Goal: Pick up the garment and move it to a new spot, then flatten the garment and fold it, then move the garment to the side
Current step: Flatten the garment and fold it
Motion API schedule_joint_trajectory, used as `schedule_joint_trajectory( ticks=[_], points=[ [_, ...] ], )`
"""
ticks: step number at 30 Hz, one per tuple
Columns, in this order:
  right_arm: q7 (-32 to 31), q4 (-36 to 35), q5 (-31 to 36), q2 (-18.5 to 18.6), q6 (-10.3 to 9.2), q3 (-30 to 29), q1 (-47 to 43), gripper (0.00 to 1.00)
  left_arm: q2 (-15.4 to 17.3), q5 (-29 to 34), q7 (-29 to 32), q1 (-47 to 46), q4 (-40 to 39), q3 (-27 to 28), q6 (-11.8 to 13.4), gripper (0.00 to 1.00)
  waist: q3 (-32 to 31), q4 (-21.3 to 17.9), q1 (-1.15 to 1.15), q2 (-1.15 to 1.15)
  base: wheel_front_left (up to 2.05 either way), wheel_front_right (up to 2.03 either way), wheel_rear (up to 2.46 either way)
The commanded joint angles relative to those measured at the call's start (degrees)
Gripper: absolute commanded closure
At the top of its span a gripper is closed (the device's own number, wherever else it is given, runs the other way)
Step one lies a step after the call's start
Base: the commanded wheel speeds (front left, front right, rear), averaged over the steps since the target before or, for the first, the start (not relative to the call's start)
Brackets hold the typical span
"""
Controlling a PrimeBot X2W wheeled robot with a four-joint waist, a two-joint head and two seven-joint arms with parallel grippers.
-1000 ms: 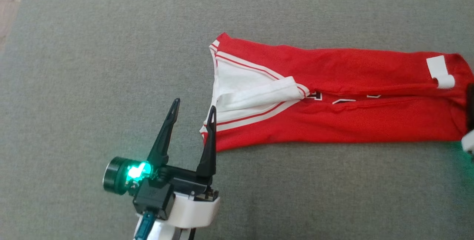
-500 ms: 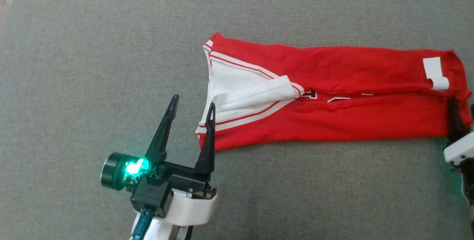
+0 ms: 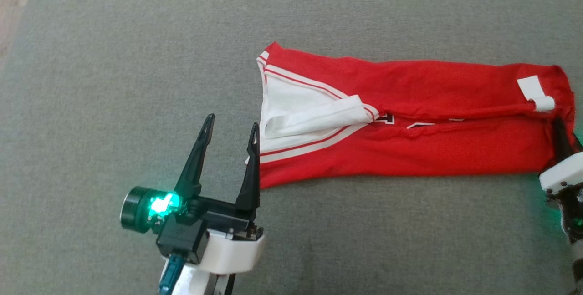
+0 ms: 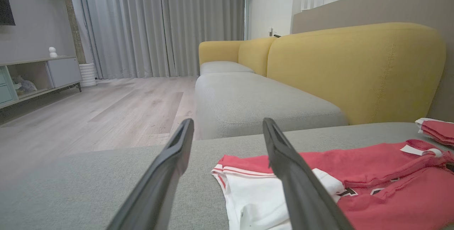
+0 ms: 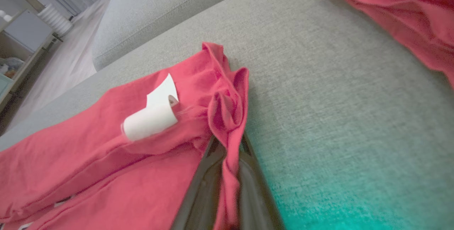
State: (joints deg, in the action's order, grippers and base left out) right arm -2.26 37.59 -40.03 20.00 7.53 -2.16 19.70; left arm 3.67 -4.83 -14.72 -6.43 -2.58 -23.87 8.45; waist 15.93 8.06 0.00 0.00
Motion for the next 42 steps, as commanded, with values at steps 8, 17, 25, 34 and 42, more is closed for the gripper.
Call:
schedule_joint_trajectory(
  ticks=[8, 17, 25, 34, 42],
  points=[
    [1.37, -2.86, -1.30, 7.97, -0.04, -3.29, 0.11, 1.00, -0.55, 1.17, -0.28, 0.80, -2.26, 2.95, -0.66, 0.00, -1.02, -2.72, 0.00, 0.00, 0.00, 0.00, 0.00],
    [-5.55, -21.77, -6.82, 6.45, -0.04, -3.86, 0.56, 1.00, -0.64, 1.48, -0.28, 1.34, -1.95, 3.67, -1.24, 0.00, -2.33, -4.73, 0.00, 0.00, 0.00, 0.00, 0.00],
    [-11.73, -40.32, -7.34, -2.38, -0.04, 4.86, -0.75, 1.00, -0.72, 1.29, -0.28, 1.40, -1.44, 3.32, -1.76, 0.00, -3.25, -4.32, 0.00, 0.00, 0.00, 0.00, 0.00],
    [-13.38, -40.16, -2.44, -11.04, -0.04, 19.36, -0.05, 1.00, -0.76, 0.88, -0.28, 1.51, -1.17, 3.08, -2.01, 0.00, -3.75, -1.46, 0.00, 0.00, 0.00, 0.00, 0.00],
    [-8.60, -27.62, 3.71, -15.83, -0.04, 27.64, -0.16, 0.00, -0.78, -0.04, -0.28, 1.36, -1.39, 2.30, -1.55, 0.00, -3.08, 1.84, 0.00, 0.00, 0.00, 0.00, 0.00]
  ],
)
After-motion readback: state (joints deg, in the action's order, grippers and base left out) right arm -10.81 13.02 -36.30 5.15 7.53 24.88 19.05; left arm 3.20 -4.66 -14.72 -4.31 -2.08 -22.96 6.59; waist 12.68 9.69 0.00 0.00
